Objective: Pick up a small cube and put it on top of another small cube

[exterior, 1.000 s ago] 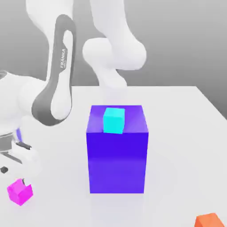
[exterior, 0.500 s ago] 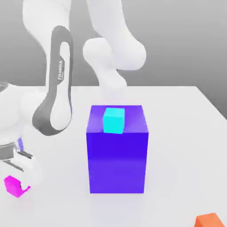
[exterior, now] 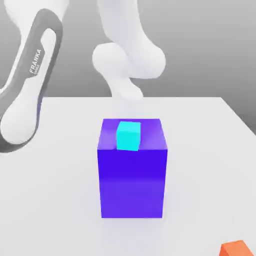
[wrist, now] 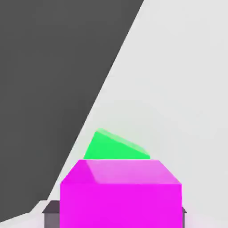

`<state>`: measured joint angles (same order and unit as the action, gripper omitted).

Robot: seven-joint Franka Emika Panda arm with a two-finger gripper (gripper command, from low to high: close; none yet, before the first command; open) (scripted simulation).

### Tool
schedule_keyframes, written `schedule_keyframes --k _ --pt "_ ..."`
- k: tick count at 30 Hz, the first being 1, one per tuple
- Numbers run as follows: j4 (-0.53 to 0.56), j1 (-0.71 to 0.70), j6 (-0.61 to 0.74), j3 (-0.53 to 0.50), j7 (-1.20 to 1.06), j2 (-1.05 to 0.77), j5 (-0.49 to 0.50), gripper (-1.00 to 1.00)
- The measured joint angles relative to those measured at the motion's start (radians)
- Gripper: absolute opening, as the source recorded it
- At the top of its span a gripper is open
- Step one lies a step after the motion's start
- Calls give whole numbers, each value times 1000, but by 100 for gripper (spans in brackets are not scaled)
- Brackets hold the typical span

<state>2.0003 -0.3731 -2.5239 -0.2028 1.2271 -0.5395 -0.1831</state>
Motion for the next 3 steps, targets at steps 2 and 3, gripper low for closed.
schedule_keyframes --k 2,3 --pt "0 0 0 0 0 0 0 100" --pt "0 0 0 0 0 0 0 100"
